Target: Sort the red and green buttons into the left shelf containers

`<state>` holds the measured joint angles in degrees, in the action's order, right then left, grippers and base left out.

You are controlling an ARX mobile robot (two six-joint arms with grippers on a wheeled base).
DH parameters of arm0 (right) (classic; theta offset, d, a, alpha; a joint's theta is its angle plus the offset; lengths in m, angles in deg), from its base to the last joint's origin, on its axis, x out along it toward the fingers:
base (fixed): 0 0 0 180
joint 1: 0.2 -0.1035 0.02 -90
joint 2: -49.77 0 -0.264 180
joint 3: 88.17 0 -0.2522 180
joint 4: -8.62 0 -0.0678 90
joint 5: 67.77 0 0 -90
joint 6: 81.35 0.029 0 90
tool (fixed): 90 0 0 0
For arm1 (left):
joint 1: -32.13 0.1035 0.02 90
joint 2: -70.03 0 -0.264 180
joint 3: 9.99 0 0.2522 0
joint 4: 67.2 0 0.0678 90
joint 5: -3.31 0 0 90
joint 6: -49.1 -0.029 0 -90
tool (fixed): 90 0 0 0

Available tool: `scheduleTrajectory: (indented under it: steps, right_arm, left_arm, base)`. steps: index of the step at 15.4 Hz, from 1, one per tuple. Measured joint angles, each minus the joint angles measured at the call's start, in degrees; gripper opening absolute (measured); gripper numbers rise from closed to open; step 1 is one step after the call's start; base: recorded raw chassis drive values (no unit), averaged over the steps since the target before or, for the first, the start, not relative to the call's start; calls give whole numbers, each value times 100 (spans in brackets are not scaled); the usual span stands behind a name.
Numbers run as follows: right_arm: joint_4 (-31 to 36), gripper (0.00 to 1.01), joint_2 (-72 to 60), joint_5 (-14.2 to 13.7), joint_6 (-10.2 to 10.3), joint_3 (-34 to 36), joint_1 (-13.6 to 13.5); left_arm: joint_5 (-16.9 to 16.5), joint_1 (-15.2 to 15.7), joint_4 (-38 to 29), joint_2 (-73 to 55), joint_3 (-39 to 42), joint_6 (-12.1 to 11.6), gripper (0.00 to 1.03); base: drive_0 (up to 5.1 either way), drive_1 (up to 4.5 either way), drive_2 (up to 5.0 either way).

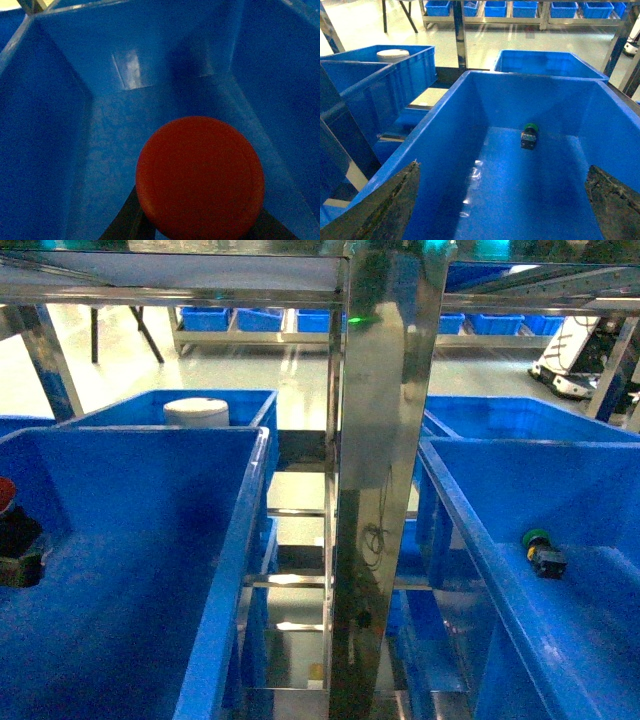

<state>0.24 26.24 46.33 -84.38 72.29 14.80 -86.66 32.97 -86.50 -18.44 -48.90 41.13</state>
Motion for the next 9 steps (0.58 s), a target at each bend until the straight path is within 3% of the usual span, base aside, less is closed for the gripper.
scheduleTrajectory:
  steps: [5,6,9]
  right_arm:
    - [0,98,0,0,2,0,0]
    - [0,98,0,0,0,0,0]
    - [0,98,0,0,2,0,0]
  left_arm:
    - [31,76,-57,-155,-79,-90,23]
    - [-28,79,-129,-177,-133,-87,29]
    - [-203,164,-256,-179,-205,33,64]
  base:
    - [0,0,0]
    - [0,0,0]
    - [0,0,0]
